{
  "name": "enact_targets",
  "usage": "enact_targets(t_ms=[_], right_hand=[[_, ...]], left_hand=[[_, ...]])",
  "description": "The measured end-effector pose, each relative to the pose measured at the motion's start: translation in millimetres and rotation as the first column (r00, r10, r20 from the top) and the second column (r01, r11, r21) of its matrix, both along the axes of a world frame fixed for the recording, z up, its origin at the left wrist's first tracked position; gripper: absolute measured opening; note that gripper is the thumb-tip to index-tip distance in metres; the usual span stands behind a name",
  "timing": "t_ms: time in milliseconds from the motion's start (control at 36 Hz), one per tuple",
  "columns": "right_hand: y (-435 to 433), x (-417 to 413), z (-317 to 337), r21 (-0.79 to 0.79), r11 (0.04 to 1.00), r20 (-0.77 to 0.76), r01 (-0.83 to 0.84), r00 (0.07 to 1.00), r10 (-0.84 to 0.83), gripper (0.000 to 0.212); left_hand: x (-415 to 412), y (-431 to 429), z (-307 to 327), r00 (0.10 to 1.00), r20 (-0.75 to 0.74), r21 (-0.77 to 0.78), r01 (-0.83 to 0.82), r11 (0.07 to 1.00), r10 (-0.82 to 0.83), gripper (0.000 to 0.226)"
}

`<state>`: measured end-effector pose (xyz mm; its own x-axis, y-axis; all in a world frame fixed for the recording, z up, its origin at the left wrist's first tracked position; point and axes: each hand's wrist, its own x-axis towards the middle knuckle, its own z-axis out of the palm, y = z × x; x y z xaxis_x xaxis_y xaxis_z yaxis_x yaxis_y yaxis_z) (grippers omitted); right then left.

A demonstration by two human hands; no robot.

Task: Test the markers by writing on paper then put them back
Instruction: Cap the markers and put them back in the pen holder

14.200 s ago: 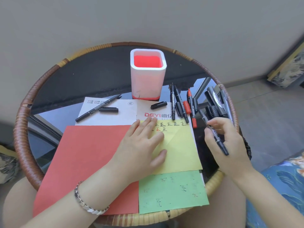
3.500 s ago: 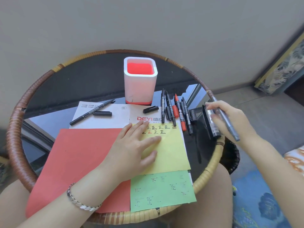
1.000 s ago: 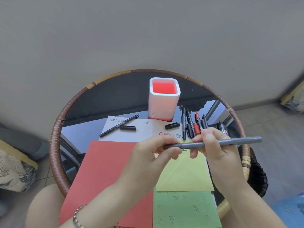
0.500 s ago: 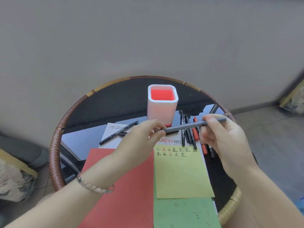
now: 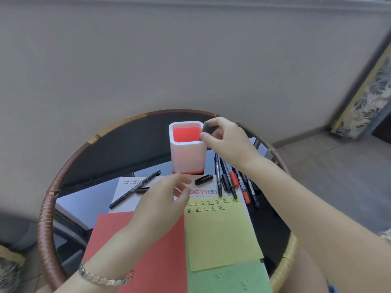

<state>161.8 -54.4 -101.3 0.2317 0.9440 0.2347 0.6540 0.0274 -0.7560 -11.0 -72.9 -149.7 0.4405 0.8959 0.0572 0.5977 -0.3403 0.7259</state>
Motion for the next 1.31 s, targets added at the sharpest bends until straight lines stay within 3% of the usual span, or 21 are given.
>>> enact_targets(t_ms=[111, 222, 333, 500, 667, 833, 889, 972, 1028, 1083, 1139, 1222, 1306], right_hand=[[-33, 30, -7, -0.04, 0.995, 0.03, 0.087, 0.996, -0.086, 0.024], [-73, 66, -26, -0.158, 0.939, 0.392, 0.307, 0.892, -0.225, 0.03], [-95, 84, -49, -0.391, 0.825, 0.565, 0.408, 0.814, -0.135, 0.044], [-104, 93, -70, -0.41, 0.836, 0.449, 0.364, 0.878, -0.163, 0.037], [-123, 104, -65, -0.327, 0.889, 0.14, 0.319, 0.947, -0.288, 0.031], [-139, 111, -63, -0.268, 0.903, 0.045, 0.336, 0.94, -0.337, 0.028], [-142, 112, -63, -0.25, 0.909, 0.017, 0.335, 0.94, -0.342, 0.025], [-143, 110, -59, -0.215, 0.922, -0.036, 0.322, 0.941, -0.337, 0.024], [-143, 106, -54, -0.177, 0.932, -0.071, 0.317, 0.94, -0.333, 0.024], [-142, 99, -49, -0.128, 0.947, -0.113, 0.295, 0.944, -0.31, 0.021], [-141, 89, -44, -0.074, 0.966, -0.143, 0.248, 0.956, -0.257, 0.013], [-137, 68, -38, -0.035, 0.985, -0.162, 0.17, 0.971, -0.173, 0.003], [-131, 42, -33, 0.003, 0.995, -0.161, 0.104, 0.982, -0.102, 0.016]], left_hand=[[18, -1, 4, 0.999, 0.001, 0.009, 0.047, 0.999, -0.047, 0.017], [39, -2, 0, 0.996, 0.005, 0.025, 0.086, 0.996, -0.086, 0.018], [68, -5, -6, 0.987, -0.008, 0.052, 0.163, 0.985, -0.163, 0.019], [111, -5, -12, 0.966, -0.09, 0.132, 0.251, 0.959, -0.24, 0.029], [146, 2, -17, 0.889, -0.35, 0.2, 0.378, 0.904, -0.294, 0.051], [164, 6, -24, 0.835, -0.475, 0.281, 0.444, 0.851, -0.279, 0.042], [163, 3, -21, 0.881, -0.384, 0.328, 0.41, 0.851, -0.276, 0.038], [152, -9, -2, 0.967, 0.075, 0.191, 0.227, 0.955, -0.245, 0.028], [139, -14, 13, 0.923, 0.352, 0.037, 0.153, 0.987, -0.157, 0.022], [121, -12, 23, 0.853, 0.521, -0.084, 0.07, 0.994, -0.016, 0.029], [101, -10, 29, 0.775, 0.612, -0.241, -0.006, 0.97, 0.157, 0.031], [69, -10, 30, 0.711, 0.617, -0.424, -0.06, 0.904, 0.337, 0.027], [41, -12, 27, 0.714, 0.569, -0.499, -0.095, 0.862, 0.408, 0.029]])
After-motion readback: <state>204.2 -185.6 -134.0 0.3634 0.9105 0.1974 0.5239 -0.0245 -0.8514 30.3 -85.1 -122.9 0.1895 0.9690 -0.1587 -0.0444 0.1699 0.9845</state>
